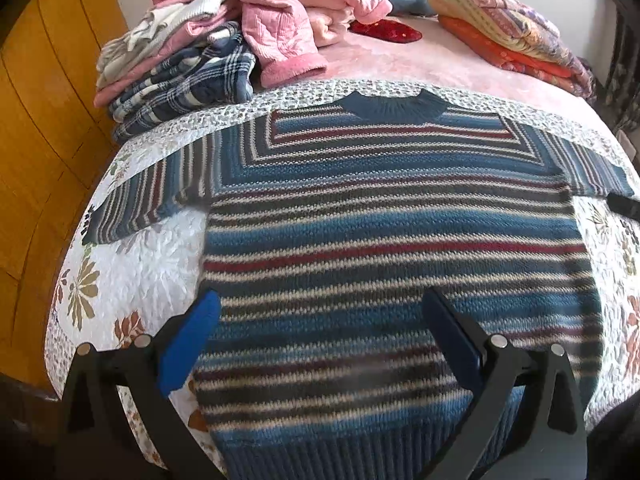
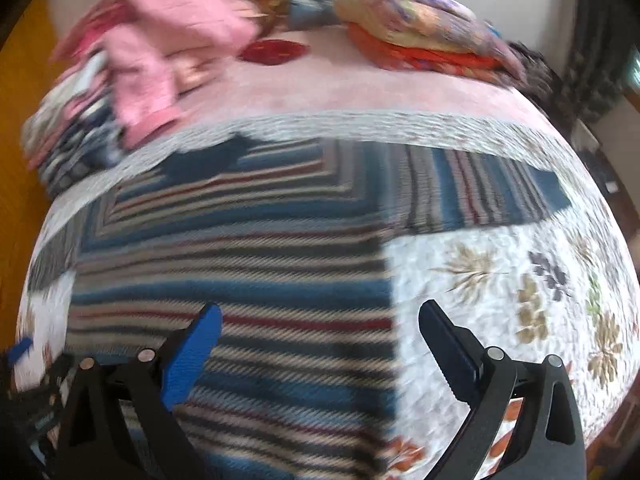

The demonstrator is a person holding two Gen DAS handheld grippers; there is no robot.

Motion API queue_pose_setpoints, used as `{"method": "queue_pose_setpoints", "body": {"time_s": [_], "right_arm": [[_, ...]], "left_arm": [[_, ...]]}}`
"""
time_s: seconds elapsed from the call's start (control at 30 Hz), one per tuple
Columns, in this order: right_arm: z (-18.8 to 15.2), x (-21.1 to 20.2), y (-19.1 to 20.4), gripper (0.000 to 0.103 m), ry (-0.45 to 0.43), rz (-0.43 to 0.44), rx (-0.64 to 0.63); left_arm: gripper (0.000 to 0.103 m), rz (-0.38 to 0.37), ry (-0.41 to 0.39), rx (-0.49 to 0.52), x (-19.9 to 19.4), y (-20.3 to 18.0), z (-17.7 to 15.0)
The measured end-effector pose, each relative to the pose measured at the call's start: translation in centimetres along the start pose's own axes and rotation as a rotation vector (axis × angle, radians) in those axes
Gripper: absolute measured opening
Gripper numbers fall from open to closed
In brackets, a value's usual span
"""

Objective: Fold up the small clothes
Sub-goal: 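Grasp the ribbed cuff of the sleeve nearest the right gripper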

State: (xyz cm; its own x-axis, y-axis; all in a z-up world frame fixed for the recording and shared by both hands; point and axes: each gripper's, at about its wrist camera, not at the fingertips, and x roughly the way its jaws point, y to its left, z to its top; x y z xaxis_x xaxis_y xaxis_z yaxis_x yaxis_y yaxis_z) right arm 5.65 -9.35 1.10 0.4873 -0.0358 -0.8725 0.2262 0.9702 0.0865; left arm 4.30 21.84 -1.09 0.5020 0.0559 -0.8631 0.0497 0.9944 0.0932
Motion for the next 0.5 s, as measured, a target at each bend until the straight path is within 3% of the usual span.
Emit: {"method": "queue_pose_setpoints", "body": {"time_s": [0.1,0.23,0.5], "right_arm": [[3.8,2.1,-4.7,0.099,0.045,0.026,0.112],[8.4,5.9,-12.3,0.099,0.085,-0.053,0.209],[10.7,12.6,-27.0,0.099,0.164,-0.119,0.406]], "left_arm": [[0.1,0.005,-0.021,-0.031,0.3,-0.3,1.2],[0.1,0.018,-0.041,-0.031,1.6,-2.5,4.0],[0.1,-0.036,-0.038,-0.044,5.6,-9.4,9.4]]}}
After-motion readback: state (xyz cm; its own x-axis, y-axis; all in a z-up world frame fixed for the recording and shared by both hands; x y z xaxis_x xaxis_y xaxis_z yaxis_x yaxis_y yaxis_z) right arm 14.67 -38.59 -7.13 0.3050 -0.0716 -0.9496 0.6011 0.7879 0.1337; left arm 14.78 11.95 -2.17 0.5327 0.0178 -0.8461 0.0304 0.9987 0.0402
